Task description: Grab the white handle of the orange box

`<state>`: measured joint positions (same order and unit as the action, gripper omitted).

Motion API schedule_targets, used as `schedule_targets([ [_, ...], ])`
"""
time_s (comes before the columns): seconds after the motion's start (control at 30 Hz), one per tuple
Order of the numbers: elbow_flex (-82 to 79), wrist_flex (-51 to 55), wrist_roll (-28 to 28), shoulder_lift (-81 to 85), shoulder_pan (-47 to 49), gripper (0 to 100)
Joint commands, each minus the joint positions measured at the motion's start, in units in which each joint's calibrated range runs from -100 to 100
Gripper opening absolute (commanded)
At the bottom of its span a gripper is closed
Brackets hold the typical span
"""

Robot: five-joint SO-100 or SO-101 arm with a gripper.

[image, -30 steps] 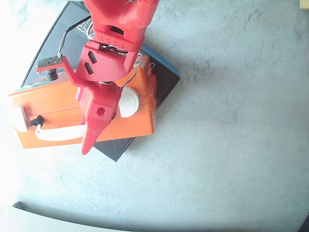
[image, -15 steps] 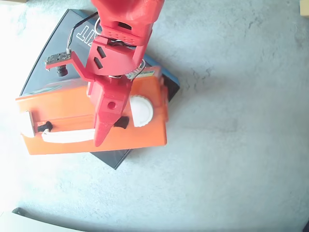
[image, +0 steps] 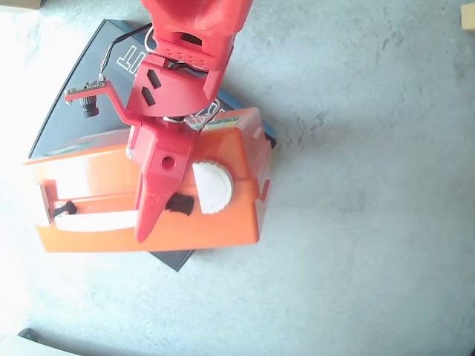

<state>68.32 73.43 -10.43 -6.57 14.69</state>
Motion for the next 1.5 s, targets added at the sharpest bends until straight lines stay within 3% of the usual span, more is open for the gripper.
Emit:
schedule_targets([
  [0.0, -25.4, 10.9, -0.5, -10.2, -1.6, 2],
  [0.27, -68.3, -7.2, 0.0, -6.0, 0.7, 2],
  [0.6, -132.1, -57.5, 0.0, 14.0, 0.5, 2],
  [0.73, -152.7, -67.6, 0.0, 23.6, -2.0, 2],
  [1.1, -165.6, -67.9, -0.5, 37.1, -5.4, 1],
  [1.47, -165.8, -62.7, -0.5, 40.1, -7.1, 2],
])
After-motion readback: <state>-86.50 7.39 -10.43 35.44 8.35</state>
